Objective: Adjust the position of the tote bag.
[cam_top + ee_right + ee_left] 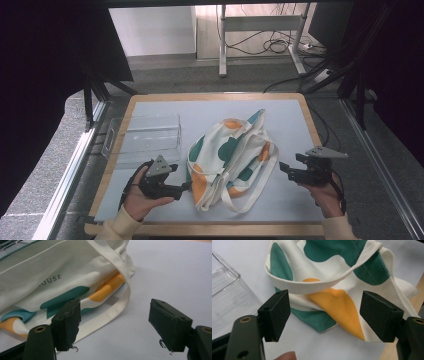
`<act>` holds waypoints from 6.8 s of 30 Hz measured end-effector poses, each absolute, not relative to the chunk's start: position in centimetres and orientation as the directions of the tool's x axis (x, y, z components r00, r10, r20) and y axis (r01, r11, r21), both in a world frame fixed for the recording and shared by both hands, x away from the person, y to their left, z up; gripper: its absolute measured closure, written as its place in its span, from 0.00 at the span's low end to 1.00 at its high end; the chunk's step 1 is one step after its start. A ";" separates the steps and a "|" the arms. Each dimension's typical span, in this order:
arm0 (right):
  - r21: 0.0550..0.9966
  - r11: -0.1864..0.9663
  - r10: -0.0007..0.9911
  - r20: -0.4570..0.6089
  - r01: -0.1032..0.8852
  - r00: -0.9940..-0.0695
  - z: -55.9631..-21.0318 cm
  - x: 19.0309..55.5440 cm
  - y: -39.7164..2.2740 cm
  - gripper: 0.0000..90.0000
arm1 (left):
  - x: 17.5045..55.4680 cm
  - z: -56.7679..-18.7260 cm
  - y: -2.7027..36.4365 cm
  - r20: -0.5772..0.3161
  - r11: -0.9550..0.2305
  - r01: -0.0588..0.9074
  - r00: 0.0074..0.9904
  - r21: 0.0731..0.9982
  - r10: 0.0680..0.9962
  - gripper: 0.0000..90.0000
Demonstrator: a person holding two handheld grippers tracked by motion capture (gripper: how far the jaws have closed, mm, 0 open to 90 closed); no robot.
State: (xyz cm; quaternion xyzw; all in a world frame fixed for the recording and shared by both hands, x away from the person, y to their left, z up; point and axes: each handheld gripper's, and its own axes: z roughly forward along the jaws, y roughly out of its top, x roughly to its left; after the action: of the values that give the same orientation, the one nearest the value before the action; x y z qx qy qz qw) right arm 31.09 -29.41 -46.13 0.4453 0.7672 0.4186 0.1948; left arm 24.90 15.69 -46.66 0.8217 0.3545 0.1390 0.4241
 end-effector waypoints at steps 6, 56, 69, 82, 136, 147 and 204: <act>0.812 0.255 0.851 0.068 0.524 -0.521 -46.1 31.3 -29.2 0.29 | 24.4 -46.5 15.5 -0.075 -0.391 0.455 0.723 0.800 0.687 0.29; 0.785 0.263 0.862 0.069 0.561 -0.502 -47.5 31.5 -28.9 0.28 | 22.2 -50.7 8.6 0.002 -0.543 0.356 0.835 0.760 0.550 0.32; 0.788 0.266 0.857 0.071 0.555 -0.511 -47.3 31.5 -28.8 0.28 | 22.4 -50.2 10.1 -0.050 -0.493 0.382 0.826 0.781 0.561 0.82; 0.800 0.266 0.843 0.077 0.538 -0.532 -46.7 31.8 -28.0 0.34 | 22.5 -50.4 10.7 -0.076 -0.463 0.394 0.820 0.794 0.567 0.85; 0.771 0.189 0.901 0.110 0.607 -0.421 -42.1 45.0 -21.4 0.17 | 22.3 -50.7 10.6 -0.071 -0.469 0.382 0.829 0.796 0.555 0.85; 0.734 0.155 0.907 0.160 0.661 -0.389 -43.9 47.5 -20.8 0.17 | 22.3 -50.7 10.6 -0.069 -0.475 0.382 0.831 0.793 0.552 0.84; 0.753 0.337 0.842 0.028 0.566 -0.538 -41.2 43.7 -22.5 0.94 | 23.3 -49.2 12.7 -0.006 -0.475 0.381 0.785 0.793 0.620 0.86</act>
State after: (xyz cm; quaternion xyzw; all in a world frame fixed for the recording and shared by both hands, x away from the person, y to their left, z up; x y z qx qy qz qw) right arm 43.71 -22.45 -41.25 0.4424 0.7957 0.3686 0.1876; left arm 23.32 12.69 -49.18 0.8469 0.2954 0.1427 0.4185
